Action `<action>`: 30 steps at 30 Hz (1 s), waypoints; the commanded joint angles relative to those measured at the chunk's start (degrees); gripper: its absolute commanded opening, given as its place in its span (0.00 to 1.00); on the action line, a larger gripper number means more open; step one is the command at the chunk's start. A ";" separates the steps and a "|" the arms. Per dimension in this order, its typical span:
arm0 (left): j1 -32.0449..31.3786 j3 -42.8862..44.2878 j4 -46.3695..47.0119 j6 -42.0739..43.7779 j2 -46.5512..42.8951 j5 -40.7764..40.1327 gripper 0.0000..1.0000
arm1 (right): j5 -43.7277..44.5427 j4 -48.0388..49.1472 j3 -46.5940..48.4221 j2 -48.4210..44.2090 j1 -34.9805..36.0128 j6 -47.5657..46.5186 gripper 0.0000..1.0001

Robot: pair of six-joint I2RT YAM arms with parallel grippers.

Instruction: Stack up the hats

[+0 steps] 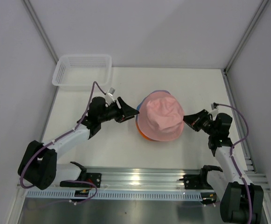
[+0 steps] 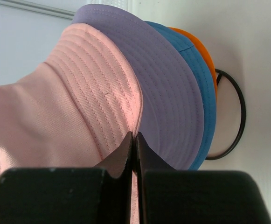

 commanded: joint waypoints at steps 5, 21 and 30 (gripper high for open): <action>-1.78 2.24 4.98 -0.50 3.94 1.96 0.60 | 0.63 1.17 -0.38 0.94 -0.06 -2.23 0.00; -2.74 3.64 7.62 0.91 5.36 4.51 0.33 | 0.19 1.08 -0.64 1.38 0.11 -2.67 0.00; -3.18 3.81 8.06 1.61 6.32 5.74 0.27 | 0.46 0.82 -0.56 1.73 0.38 -2.93 0.00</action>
